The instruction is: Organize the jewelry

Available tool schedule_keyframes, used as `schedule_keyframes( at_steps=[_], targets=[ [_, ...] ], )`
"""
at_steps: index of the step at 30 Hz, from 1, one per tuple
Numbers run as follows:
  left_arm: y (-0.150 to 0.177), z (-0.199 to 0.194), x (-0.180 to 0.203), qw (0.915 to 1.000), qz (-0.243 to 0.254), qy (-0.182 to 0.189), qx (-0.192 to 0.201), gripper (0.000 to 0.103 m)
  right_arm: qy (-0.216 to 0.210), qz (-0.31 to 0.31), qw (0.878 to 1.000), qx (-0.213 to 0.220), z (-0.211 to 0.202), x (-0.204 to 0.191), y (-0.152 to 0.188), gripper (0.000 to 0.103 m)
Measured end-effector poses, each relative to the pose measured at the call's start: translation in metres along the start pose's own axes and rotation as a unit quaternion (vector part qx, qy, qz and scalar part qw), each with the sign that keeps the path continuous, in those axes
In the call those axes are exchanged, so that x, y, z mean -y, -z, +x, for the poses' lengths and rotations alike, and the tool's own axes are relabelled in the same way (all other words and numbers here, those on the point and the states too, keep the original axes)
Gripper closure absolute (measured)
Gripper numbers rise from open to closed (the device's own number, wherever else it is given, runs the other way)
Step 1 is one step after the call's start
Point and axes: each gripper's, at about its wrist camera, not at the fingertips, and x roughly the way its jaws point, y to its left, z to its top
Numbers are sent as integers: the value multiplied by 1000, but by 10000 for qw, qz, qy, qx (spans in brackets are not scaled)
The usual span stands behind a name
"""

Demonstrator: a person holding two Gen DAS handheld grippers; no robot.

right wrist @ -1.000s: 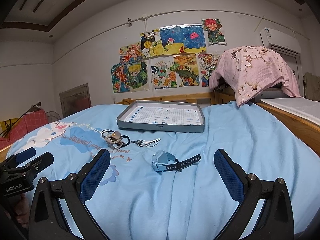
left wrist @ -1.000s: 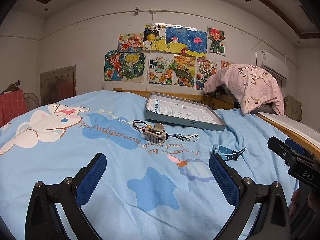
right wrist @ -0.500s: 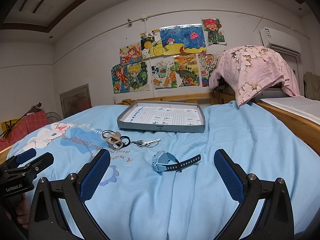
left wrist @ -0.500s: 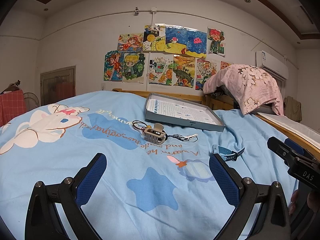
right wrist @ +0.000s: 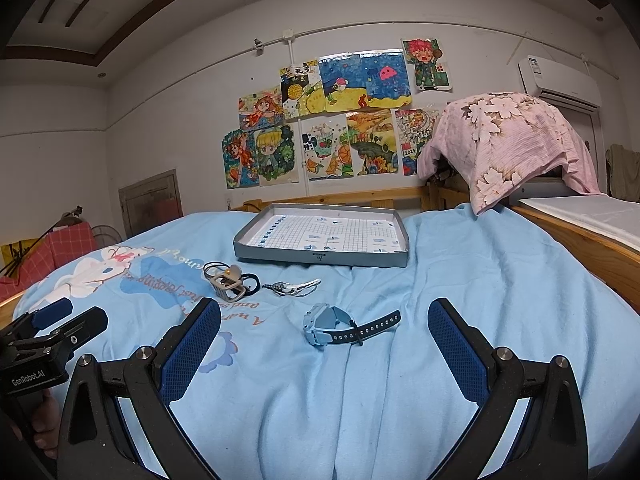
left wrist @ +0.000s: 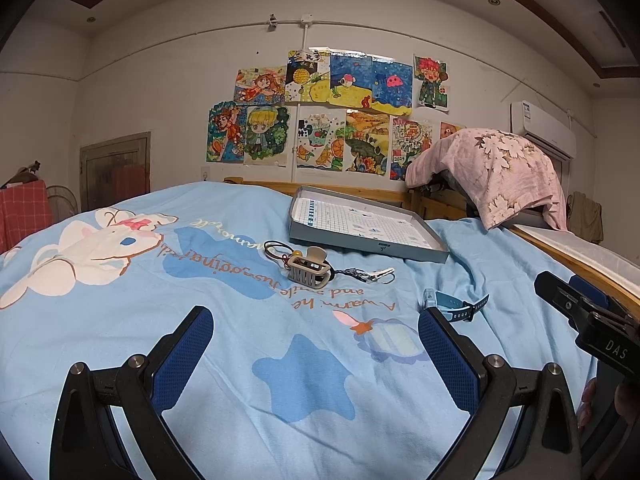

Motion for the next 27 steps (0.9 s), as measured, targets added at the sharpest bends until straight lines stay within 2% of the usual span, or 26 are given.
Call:
schedule_keyframes(
  at_steps=[17,21,27],
  targets=[
    [1,0,1,10000,4,24,-34,0,-6,7,10000,4,0,0,0,1],
    [-3,0,11,9998,57,10,-180,0,-50,-3,10000,-53,-1,0,-1,1],
    [0,12,9,9986,12,-91,-515,0,-72,10,9989,-456,9,3,-2,1]
  ],
)
